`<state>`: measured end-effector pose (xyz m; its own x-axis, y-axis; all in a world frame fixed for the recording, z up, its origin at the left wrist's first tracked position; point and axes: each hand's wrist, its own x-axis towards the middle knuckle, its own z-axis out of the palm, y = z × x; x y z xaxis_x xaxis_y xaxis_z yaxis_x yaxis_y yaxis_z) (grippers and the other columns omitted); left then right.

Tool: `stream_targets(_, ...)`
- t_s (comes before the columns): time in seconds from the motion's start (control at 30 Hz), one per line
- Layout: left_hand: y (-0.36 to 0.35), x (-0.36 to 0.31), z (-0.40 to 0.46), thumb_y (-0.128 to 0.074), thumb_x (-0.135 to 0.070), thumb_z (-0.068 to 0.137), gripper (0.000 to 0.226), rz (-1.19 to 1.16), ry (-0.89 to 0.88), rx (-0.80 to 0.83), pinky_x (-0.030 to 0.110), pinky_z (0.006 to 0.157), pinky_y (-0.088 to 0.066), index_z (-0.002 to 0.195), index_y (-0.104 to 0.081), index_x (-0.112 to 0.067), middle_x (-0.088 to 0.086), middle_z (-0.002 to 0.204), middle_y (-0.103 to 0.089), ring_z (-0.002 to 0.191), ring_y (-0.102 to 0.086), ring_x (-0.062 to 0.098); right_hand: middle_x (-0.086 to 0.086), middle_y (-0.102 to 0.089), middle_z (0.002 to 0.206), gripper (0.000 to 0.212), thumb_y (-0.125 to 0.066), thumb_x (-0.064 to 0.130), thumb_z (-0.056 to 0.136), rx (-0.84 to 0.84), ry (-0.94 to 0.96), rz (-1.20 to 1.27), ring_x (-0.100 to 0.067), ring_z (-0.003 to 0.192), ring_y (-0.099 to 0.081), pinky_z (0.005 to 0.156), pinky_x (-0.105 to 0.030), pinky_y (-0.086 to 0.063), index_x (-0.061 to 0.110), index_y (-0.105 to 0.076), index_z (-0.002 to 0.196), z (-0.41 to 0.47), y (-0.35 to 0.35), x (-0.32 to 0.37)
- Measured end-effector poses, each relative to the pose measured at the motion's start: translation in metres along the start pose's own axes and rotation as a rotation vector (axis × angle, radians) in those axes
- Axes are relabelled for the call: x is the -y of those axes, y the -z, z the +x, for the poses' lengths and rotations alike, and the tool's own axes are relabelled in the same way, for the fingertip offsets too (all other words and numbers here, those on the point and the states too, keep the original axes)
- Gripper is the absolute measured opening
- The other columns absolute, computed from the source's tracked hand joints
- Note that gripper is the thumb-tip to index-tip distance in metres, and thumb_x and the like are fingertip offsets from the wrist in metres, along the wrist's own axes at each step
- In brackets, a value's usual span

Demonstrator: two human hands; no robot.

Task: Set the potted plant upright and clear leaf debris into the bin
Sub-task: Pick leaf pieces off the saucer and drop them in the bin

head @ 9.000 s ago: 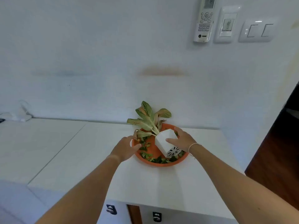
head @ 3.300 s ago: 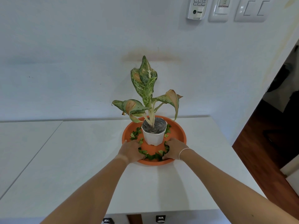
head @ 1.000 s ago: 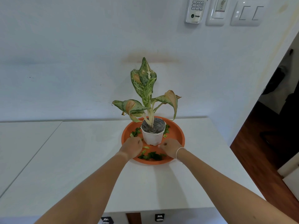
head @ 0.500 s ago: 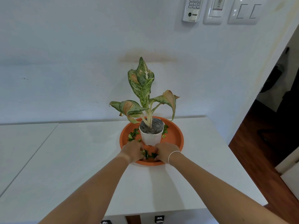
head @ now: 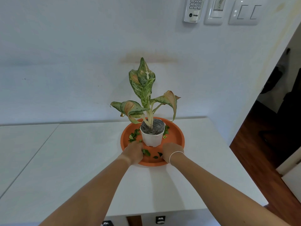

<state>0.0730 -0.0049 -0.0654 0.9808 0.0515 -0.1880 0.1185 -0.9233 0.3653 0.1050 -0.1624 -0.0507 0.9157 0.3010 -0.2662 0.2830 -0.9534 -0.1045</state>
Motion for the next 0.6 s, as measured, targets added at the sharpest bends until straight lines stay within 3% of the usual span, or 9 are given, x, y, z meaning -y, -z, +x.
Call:
stream_targets(0.1, 0.002, -0.003, 0.000, -0.035, -0.013, 0.095, 0.030, -0.014, 0.012, 0.011, 0.034, 0.087, -0.052, 0.098, -0.064, -0.006, 0.010, 0.104, -0.066, 0.090, -0.061, 0.021, -0.008, -0.066, 0.101, 0.029, -0.039, 0.024, 0.099, 0.008, 0.004, -0.010, -0.022, 0.082, -0.054, 0.070, -0.029, -0.045, 0.010, -0.064, 0.106, 0.001, -0.001, -0.001)
stream_targets(0.17, 0.004, -0.006, -0.001, -0.030, -0.019, 0.098, 0.035, -0.037, 0.003, 0.010, 0.031, 0.082, -0.048, 0.083, -0.060, -0.008, 0.010, 0.094, -0.063, 0.085, -0.056, 0.021, -0.007, -0.061, 0.088, 0.027, -0.040, 0.021, 0.098, 0.045, -0.014, 0.039, -0.021, 0.080, -0.051, 0.064, -0.026, -0.044, 0.008, -0.063, 0.096, 0.002, 0.002, -0.004)
stream_targets(0.23, 0.006, -0.006, -0.002, -0.028, -0.019, 0.099, 0.039, -0.062, 0.009, 0.005, 0.027, 0.073, -0.041, 0.064, -0.044, -0.020, 0.004, 0.083, -0.055, 0.082, -0.052, 0.020, -0.005, -0.057, 0.086, 0.028, -0.038, 0.023, 0.096, 0.069, -0.054, 0.208, -0.021, 0.083, -0.054, 0.066, -0.025, -0.045, 0.008, -0.061, 0.096, 0.009, 0.002, -0.008)
stream_targets(0.3, 0.006, -0.005, -0.004, -0.029, -0.016, 0.098, 0.042, -0.095, 0.018, -0.001, 0.024, 0.061, -0.036, 0.057, -0.035, -0.020, 0.000, 0.070, -0.048, 0.072, -0.048, 0.018, -0.007, -0.063, 0.096, 0.034, -0.035, 0.030, 0.096, 0.087, -0.062, 0.445, -0.021, 0.086, -0.059, 0.077, -0.027, -0.051, 0.009, -0.061, 0.103, 0.014, 0.005, -0.012)
stream_targets(0.33, 0.006, -0.005, -0.005, -0.030, -0.015, 0.097, 0.043, -0.121, 0.027, -0.021, 0.023, 0.057, -0.034, 0.054, -0.035, -0.018, 0.000, 0.062, -0.045, 0.065, -0.046, 0.017, -0.007, -0.062, 0.090, 0.034, -0.033, 0.032, 0.096, 0.095, -0.076, 0.559, -0.019, 0.080, -0.059, 0.072, -0.027, -0.051, 0.010, -0.060, 0.093, 0.014, 0.008, -0.014)
stream_targets(0.43, 0.009, -0.008, -0.008, -0.033, -0.016, 0.095, 0.046, -0.220, 0.047, -0.097, 0.024, 0.052, -0.032, 0.049, -0.036, -0.015, 0.001, 0.053, -0.042, 0.052, -0.041, 0.012, -0.003, -0.041, 0.063, 0.035, -0.033, 0.028, 0.095, 0.159, -0.196, 0.885, -0.016, 0.052, -0.036, 0.047, -0.021, -0.032, 0.014, -0.040, 0.063, 0.008, 0.015, -0.019)
stream_targets(0.6, 0.010, -0.009, -0.011, -0.037, -0.020, 0.093, 0.045, -0.302, 0.057, -0.147, 0.028, 0.053, -0.032, 0.048, -0.036, -0.016, 0.001, 0.050, -0.040, 0.050, -0.040, 0.013, -0.005, -0.049, 0.060, 0.019, -0.040, 0.011, 0.087, 0.293, -0.231, 1.337, -0.008, 0.032, -0.025, 0.034, -0.012, -0.016, 0.012, -0.038, 0.069, 0.000, 0.013, -0.021)
